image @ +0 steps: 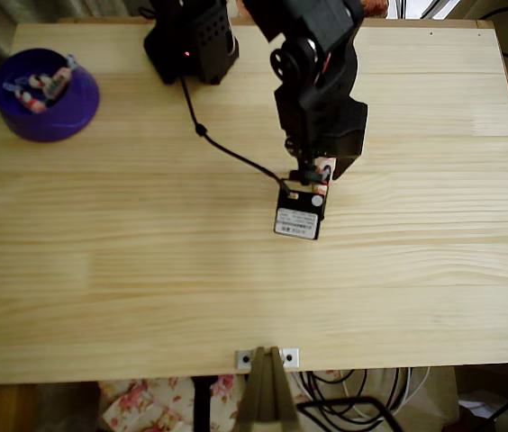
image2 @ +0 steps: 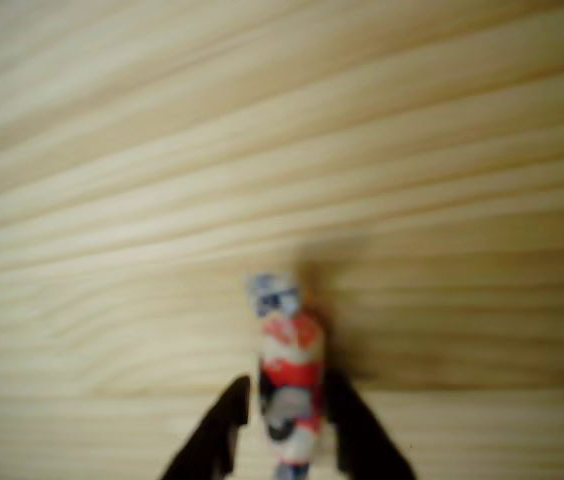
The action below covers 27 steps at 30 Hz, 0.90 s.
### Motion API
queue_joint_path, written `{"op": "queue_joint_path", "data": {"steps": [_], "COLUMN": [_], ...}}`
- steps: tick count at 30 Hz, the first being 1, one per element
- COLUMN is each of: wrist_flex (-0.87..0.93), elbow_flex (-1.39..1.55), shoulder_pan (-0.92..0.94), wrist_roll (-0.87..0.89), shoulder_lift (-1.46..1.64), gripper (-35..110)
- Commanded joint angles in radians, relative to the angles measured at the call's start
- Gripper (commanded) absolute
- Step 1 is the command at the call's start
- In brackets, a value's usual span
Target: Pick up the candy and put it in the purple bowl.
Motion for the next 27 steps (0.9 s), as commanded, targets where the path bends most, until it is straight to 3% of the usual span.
{"op": "queue_joint_path", "data": {"steps": [1, 5, 15, 27], "wrist_flex": [0.012, 0.012, 0.035, 0.186], "elbow_flex": [0.011, 0.014, 0.021, 0.025], "shoulder_pan": [-0.015, -0.012, 0.008, 0.253], "wrist_roll": [0.0, -0.005, -0.041, -0.351], "shoulder_lift": [0.061, 0.061, 0.135, 0.486], "gripper": [6, 0, 0, 0]}}
